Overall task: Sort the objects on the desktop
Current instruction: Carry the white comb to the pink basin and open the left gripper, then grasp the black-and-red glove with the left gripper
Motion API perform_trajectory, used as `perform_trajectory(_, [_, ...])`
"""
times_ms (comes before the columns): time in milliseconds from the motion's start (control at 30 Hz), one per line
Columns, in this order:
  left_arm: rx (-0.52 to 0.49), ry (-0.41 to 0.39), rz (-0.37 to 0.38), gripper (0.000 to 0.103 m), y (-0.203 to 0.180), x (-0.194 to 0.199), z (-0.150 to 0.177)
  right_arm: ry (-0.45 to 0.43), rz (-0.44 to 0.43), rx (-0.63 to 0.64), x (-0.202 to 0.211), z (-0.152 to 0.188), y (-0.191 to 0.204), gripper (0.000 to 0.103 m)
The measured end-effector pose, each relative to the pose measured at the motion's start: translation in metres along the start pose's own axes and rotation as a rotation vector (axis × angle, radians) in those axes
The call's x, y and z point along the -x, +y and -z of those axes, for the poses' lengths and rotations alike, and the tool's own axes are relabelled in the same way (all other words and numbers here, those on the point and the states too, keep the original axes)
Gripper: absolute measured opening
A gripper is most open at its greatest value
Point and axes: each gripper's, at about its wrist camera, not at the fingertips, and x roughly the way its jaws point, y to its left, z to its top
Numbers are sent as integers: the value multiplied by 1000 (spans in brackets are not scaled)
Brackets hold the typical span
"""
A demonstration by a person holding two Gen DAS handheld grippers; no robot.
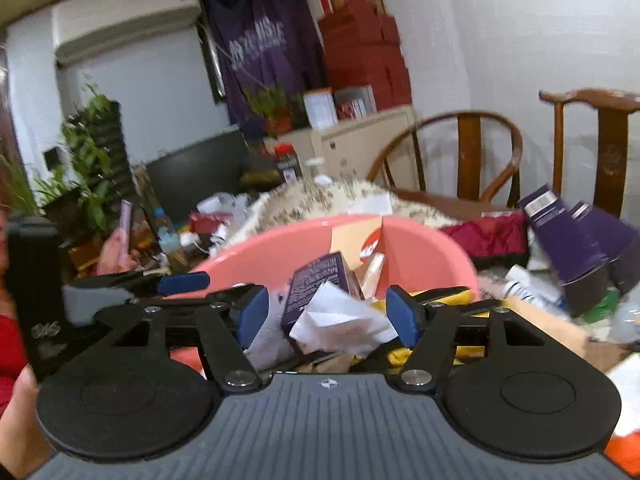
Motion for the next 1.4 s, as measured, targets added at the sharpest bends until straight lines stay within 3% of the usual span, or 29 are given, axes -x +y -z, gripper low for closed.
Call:
perform_trajectory(100, [4, -66, 135, 86, -14, 45, 3, -53, -11, 34, 63, 12, -9, 74])
perform_trajectory(167, [-27, -92, 226, 87, -34, 70, 12, -89, 8, 72, 113, 29, -18, 82])
perform_trajectory(300, [-110, -82, 403, 88, -90, 93, 39, -79, 164, 104, 190, 72, -45, 83])
perform_trajectory(400, [-171, -31, 496, 88, -140, 90, 59, -50, 265, 21, 227, 109, -77, 83])
perform_trajectory(500, [-200, 39, 551, 88, -176, 69, 76, -30, 288, -142, 247, 140, -113, 83])
perform_trajectory(633, [-210, 109, 567, 88, -208, 50, 91, -20, 308, -298, 246, 163, -144, 83])
perform_trajectory(900, [-224, 106, 587, 88, -218, 41, 97, -76, 184, -667, 220, 165, -203, 83])
perform_trajectory(1067, [-191, 84, 588, 90, -210, 45, 100, -101, 216, -809, 204, 166, -234, 91])
perform_trajectory(1167, [-177, 72, 581, 94, -209, 48, 102, -109, 235, -849, 193, 166, -244, 91])
perform_trajectory(1333, [-193, 46, 517, 103, -218, 47, 108, -93, 221, -805, 180, 164, -242, 89])
perform_trajectory(1400, [-174, 44, 522, 103, -222, 45, 110, -90, 224, -740, 176, 162, -236, 71])
